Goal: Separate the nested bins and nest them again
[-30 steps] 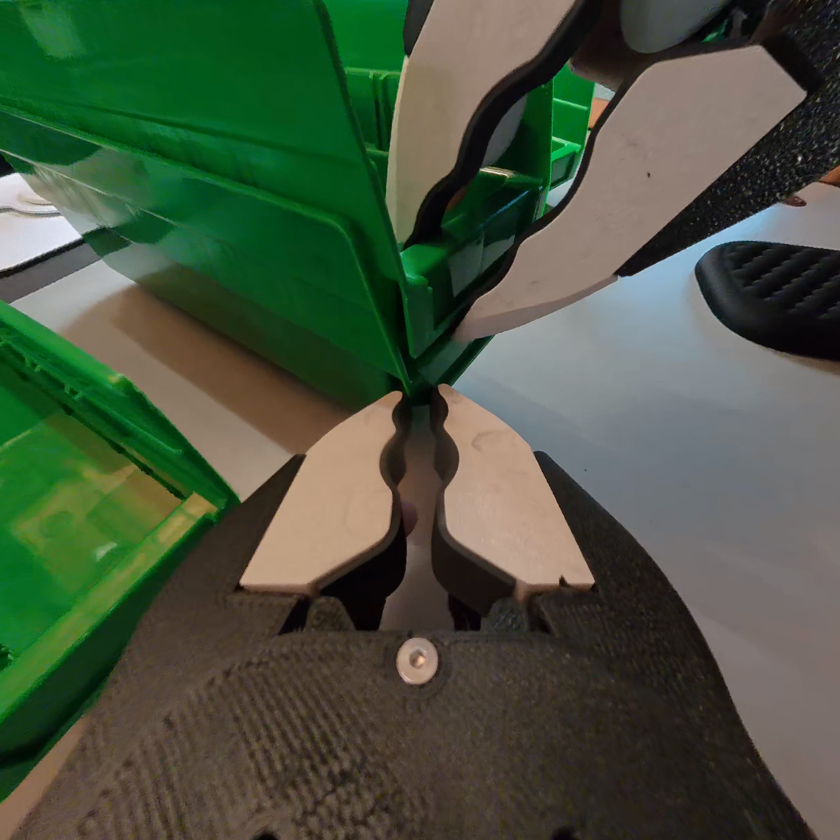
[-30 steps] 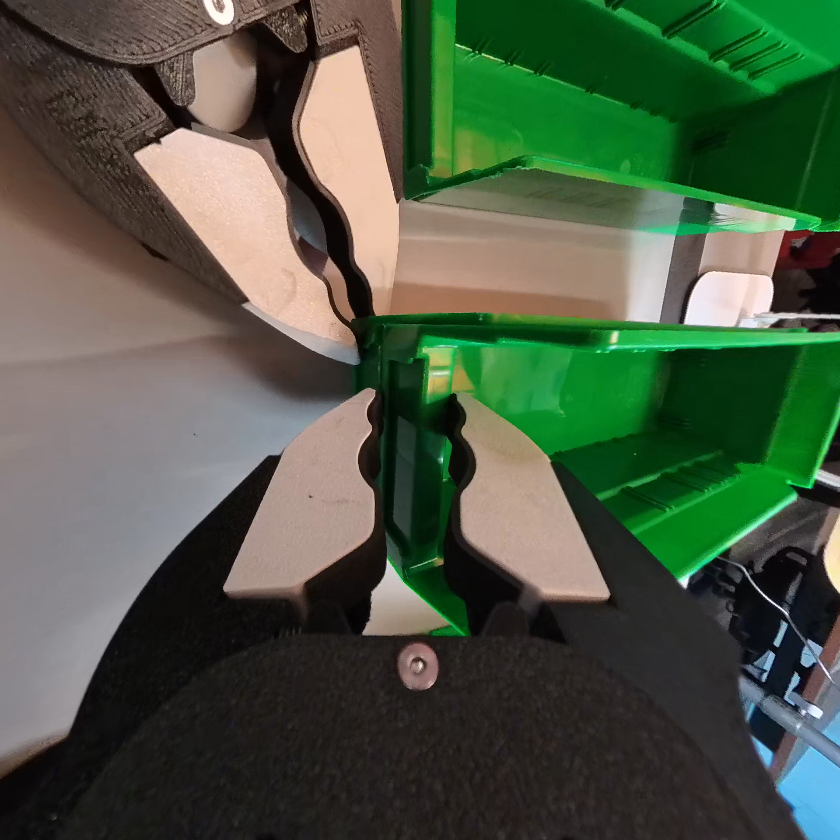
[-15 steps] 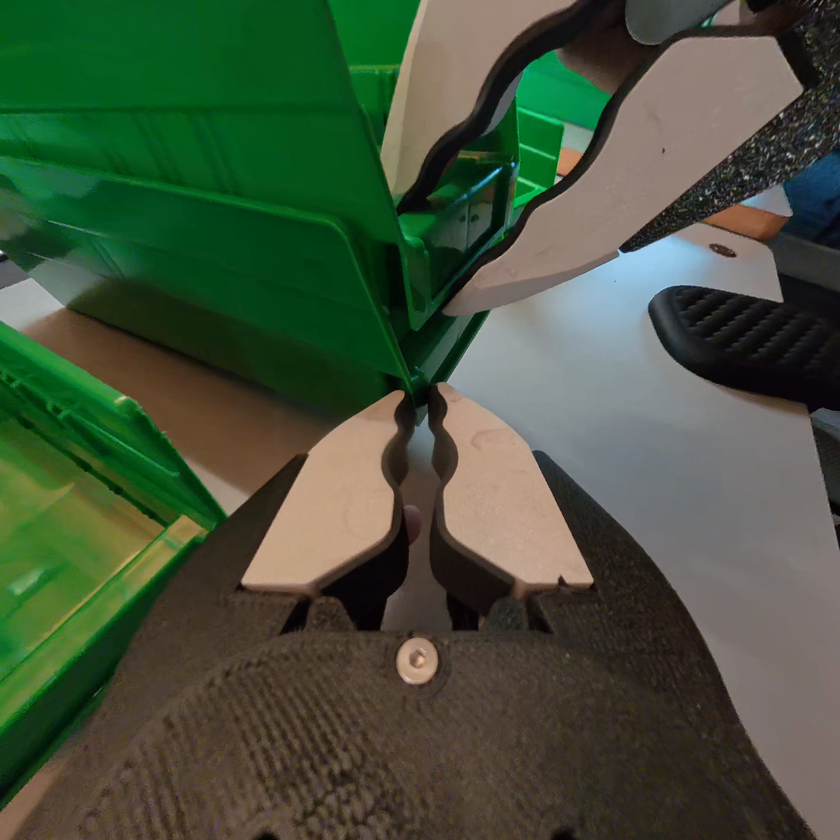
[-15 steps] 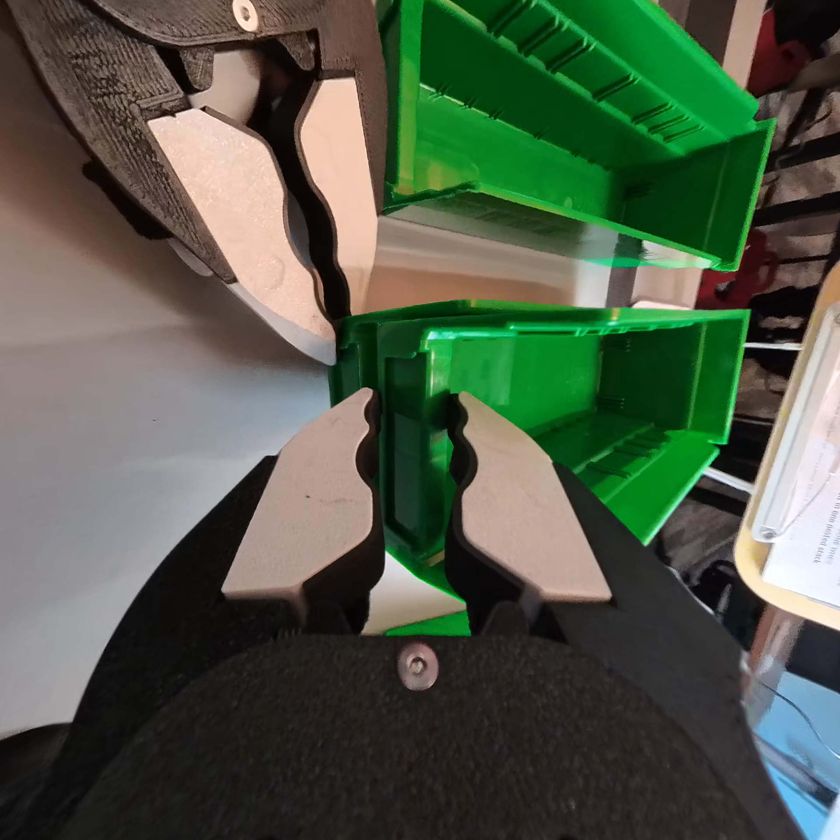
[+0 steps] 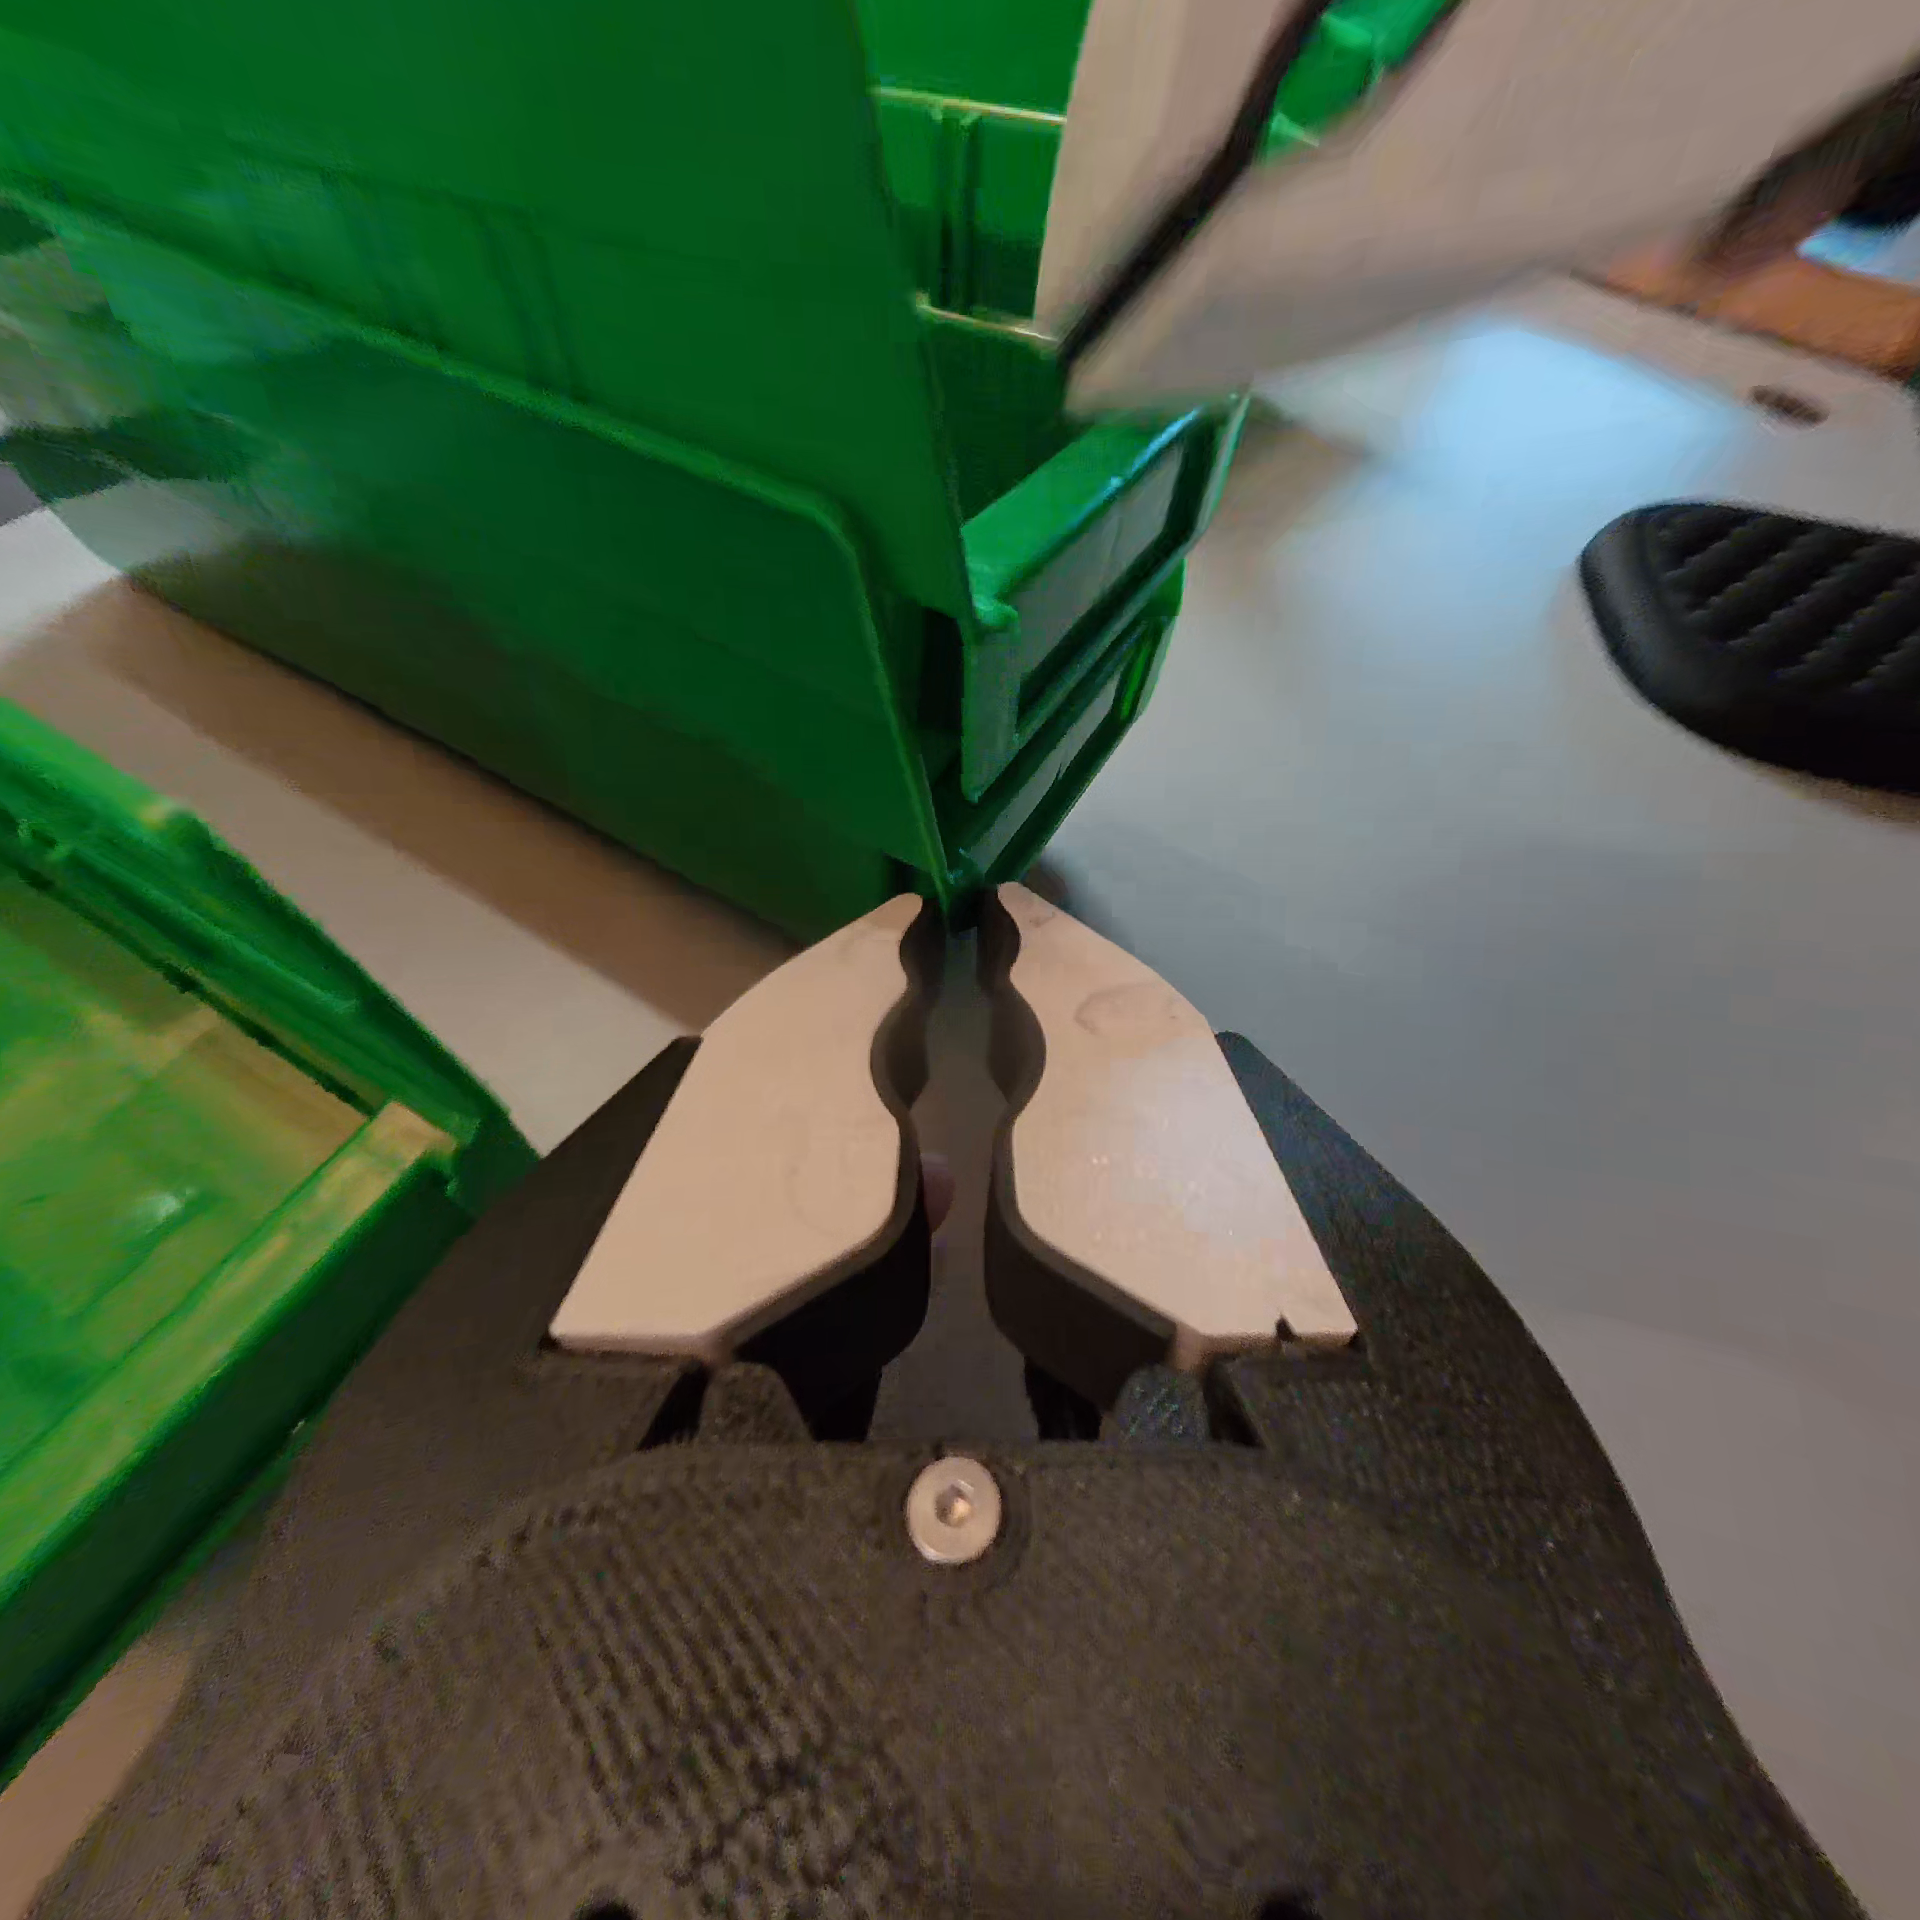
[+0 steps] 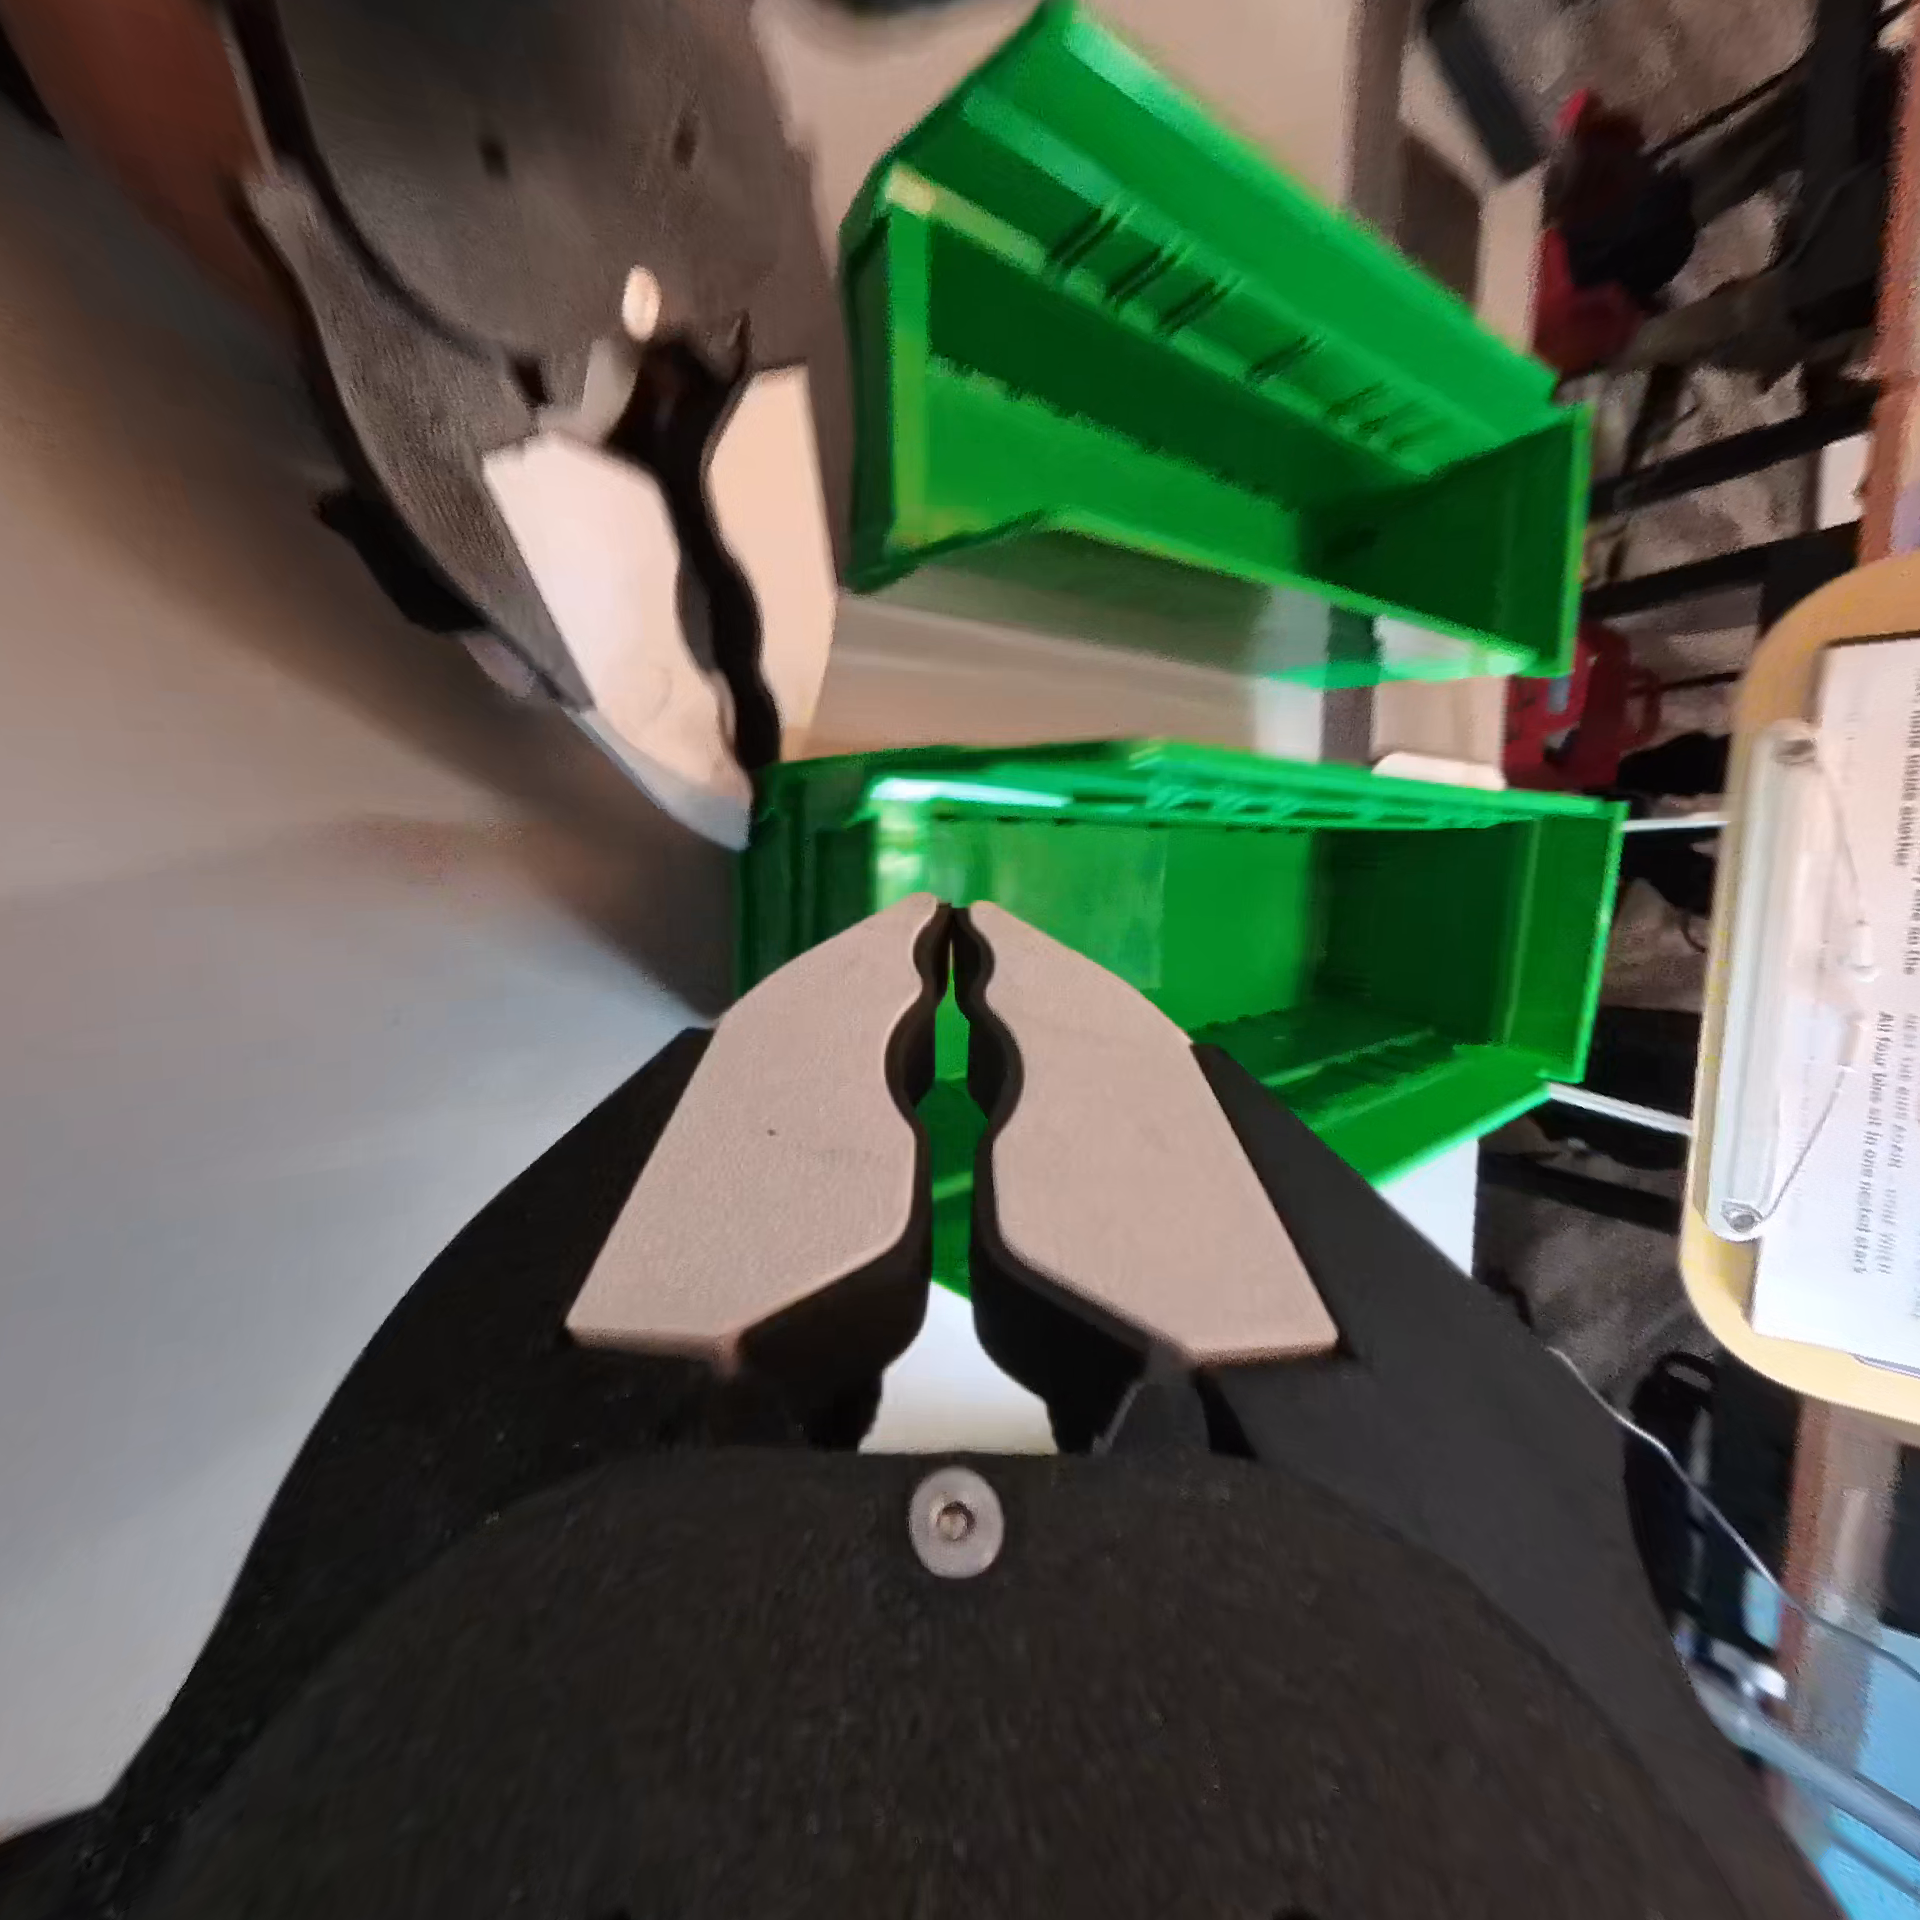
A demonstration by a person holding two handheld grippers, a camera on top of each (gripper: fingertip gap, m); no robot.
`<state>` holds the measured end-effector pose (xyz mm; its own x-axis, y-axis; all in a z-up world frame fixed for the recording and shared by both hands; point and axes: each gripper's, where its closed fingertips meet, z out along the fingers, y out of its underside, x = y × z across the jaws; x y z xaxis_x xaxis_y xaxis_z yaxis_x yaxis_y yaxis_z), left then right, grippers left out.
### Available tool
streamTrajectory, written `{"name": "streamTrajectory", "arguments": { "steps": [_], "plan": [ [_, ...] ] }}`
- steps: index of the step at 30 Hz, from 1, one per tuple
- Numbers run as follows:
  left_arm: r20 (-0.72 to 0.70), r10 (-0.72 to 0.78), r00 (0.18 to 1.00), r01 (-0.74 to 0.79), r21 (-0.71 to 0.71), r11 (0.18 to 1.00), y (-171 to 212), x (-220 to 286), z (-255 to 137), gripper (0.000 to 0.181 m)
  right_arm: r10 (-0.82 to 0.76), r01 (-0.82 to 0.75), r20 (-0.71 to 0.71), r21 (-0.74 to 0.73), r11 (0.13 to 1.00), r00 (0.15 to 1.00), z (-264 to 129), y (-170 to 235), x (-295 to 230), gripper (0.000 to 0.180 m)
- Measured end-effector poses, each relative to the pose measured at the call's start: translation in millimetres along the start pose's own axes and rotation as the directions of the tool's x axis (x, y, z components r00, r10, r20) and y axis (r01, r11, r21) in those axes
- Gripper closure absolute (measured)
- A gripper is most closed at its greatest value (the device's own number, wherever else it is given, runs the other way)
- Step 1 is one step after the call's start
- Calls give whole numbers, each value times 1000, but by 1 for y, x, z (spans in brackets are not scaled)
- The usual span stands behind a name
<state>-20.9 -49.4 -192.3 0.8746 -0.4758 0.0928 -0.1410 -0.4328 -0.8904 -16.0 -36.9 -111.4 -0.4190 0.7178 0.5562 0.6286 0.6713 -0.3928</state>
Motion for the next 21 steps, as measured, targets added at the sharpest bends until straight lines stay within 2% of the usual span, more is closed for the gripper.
{"name": "streamTrajectory", "arguments": {
  "steps": [3,5,7,11,15,18,21],
  "plan": [
    [-3,14,1000,-14,-26,1000,5,2,2,174,101,-103,29,51,993,994,-18,-10,15,170],
    [-1,37,999,-37,-25,999,3,6,4,174,238,-241,57,50,969,970,-21,-11,29,161],
    [17,80,997,-80,-33,996,3,8,5,174,405,-410,83,65,910,911,-17,-12,50,152],
    [61,159,985,-157,-36,987,0,9,6,173,637,-633,162,-86,770,753,17,2,74,132],
    [70,205,976,-201,-52,978,2,14,8,173,753,-720,202,-219,658,627,51,9,79,150],
    [57,173,983,-171,-32,985,2,14,7,175,745,-700,200,-258,666,636,48,9,83,163],
    [54,159,986,-157,-36,987,2,11,11,175,756,-706,198,-272,654,624,40,10,85,166]
  ]
}}
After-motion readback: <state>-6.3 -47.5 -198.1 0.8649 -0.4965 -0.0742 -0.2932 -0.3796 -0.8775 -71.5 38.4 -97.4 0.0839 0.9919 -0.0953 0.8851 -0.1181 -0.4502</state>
